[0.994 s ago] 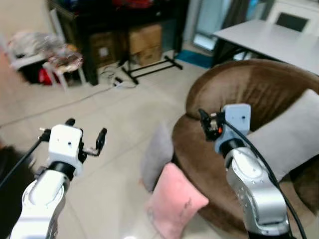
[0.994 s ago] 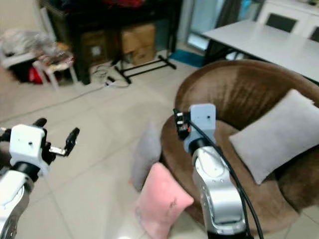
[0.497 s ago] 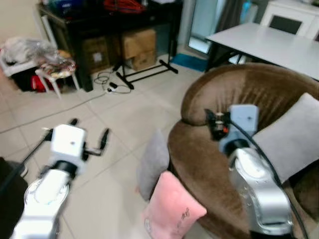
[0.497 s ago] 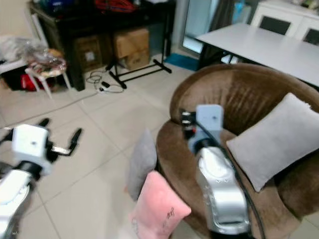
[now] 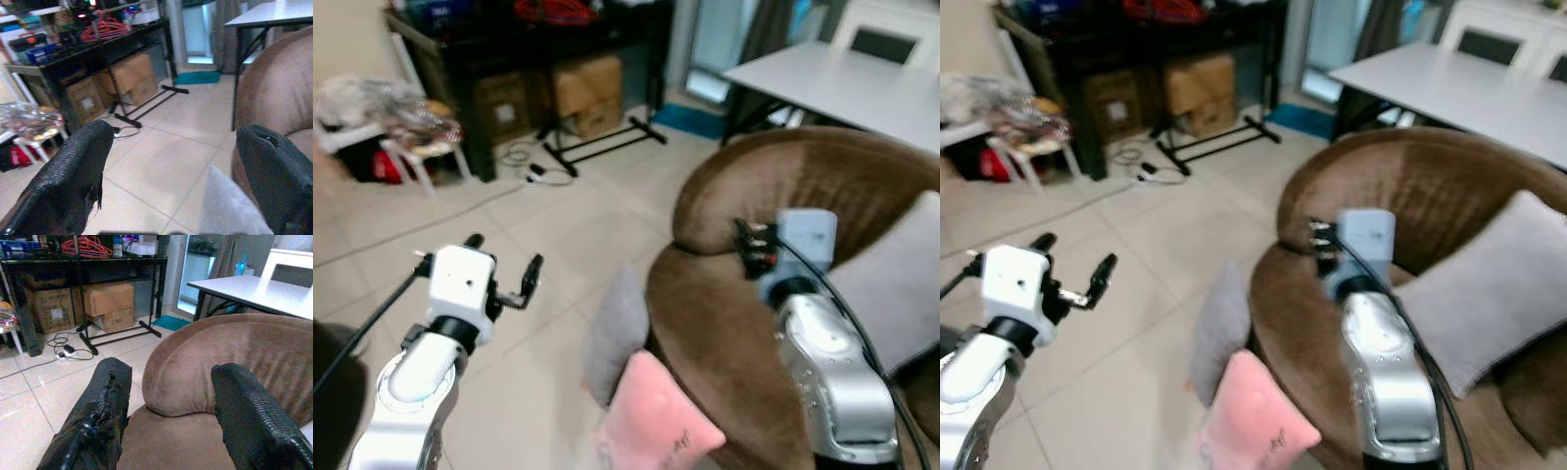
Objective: Move the pillow to the sofa from floor
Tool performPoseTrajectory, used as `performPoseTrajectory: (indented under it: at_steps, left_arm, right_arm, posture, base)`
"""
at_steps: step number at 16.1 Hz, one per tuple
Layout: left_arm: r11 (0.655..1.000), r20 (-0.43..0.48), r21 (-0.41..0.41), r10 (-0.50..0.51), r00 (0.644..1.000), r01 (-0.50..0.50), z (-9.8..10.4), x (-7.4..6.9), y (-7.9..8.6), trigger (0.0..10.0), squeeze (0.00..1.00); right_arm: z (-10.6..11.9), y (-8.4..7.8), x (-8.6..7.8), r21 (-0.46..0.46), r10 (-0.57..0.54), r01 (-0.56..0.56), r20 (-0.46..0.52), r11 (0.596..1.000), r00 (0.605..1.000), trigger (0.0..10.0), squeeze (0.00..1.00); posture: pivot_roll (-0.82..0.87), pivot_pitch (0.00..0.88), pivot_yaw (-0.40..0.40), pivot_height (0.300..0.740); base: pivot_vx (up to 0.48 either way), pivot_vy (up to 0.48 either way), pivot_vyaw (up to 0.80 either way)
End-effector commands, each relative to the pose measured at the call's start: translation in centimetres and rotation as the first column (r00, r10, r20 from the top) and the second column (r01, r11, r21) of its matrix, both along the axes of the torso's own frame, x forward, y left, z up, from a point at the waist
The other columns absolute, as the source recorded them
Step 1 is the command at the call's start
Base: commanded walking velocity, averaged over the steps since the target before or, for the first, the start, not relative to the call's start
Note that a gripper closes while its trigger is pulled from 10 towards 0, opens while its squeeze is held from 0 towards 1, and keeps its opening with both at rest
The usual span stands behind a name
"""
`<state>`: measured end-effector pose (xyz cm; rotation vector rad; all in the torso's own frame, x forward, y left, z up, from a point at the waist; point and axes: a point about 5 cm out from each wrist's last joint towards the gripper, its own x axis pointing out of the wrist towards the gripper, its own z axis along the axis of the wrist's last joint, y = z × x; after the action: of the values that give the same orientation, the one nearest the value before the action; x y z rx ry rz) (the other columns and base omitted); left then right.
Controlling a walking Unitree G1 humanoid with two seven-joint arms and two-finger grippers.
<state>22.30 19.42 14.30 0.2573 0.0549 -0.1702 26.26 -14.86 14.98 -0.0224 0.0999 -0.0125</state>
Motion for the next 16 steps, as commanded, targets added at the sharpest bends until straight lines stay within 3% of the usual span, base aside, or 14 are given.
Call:
performPoseTrajectory:
  at_steps: [1, 16]
  left_arm:
    - [0.999, -0.005, 0.043, -0.024, 1.000, 0.025, -0.2, -0.2, 0.0, 10.0, 0.00]
    - [0.998, -0.007, 0.062, -0.030, 1.000, 0.031, -0.7, -0.2, 0.0, 10.0, 0.00]
  right_arm:
    - [0.2, 1.0, 0.2, 0.036, 0.045, -0.045, 0.004, 0.998, 0.999, 10.0, 0.00]
    - [-0.9, 0.9, 0.7, -0.007, 0.090, -0.091, -0.064, 0.996, 0.994, 10.0, 0.00]
  posture:
    - [0.01, 0.000, -0.021, 0.725]
    - [0.00, 0.000, -0.028, 0.570]
  base:
    - [0.000, 0.000, 0.00]
    - [0.000, 0.000, 0.00]
